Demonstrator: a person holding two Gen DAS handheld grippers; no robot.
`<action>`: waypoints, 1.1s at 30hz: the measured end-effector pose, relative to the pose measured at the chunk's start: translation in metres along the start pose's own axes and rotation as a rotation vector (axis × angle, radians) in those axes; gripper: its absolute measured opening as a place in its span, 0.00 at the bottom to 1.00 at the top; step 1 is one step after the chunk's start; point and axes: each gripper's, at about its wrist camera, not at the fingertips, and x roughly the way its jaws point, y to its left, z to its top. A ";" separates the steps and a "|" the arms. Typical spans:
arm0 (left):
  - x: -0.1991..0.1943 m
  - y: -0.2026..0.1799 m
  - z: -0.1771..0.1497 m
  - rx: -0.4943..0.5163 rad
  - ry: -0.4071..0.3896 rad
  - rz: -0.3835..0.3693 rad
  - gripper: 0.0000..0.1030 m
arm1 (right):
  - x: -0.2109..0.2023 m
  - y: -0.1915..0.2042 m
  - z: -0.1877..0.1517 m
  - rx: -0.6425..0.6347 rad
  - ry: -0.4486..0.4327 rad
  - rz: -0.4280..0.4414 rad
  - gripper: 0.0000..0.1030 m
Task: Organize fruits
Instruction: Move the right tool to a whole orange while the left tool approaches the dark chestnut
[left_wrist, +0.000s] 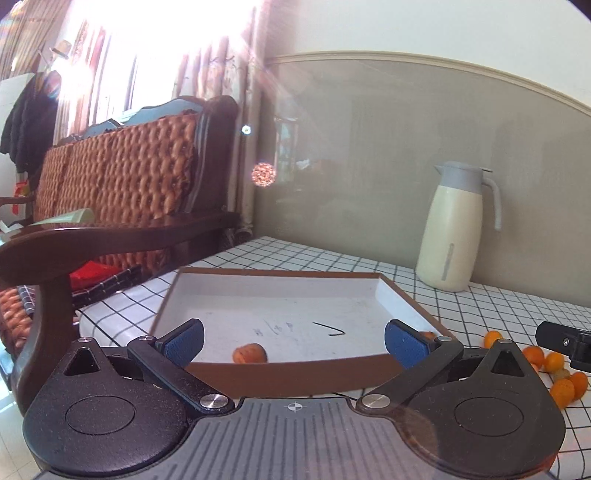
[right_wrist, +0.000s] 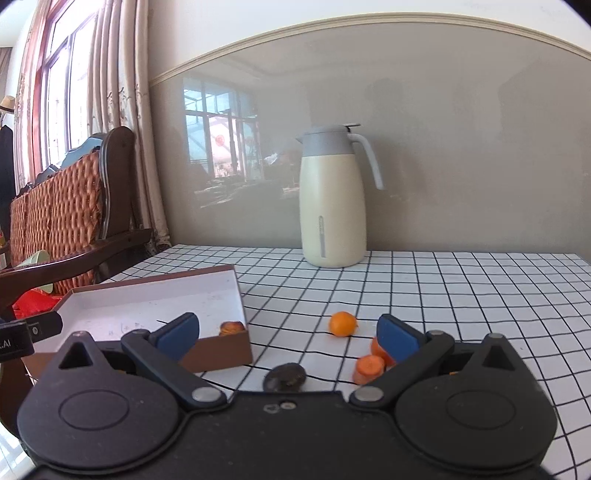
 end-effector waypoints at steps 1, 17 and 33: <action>-0.001 -0.006 -0.003 0.010 0.003 -0.015 1.00 | -0.002 -0.006 -0.003 0.007 0.004 -0.011 0.94; 0.012 -0.095 -0.039 0.135 0.078 -0.217 1.00 | -0.017 -0.073 -0.036 0.060 0.050 -0.187 0.84; 0.029 -0.136 -0.053 0.181 0.126 -0.279 0.86 | -0.013 -0.089 -0.051 0.088 0.113 -0.199 0.53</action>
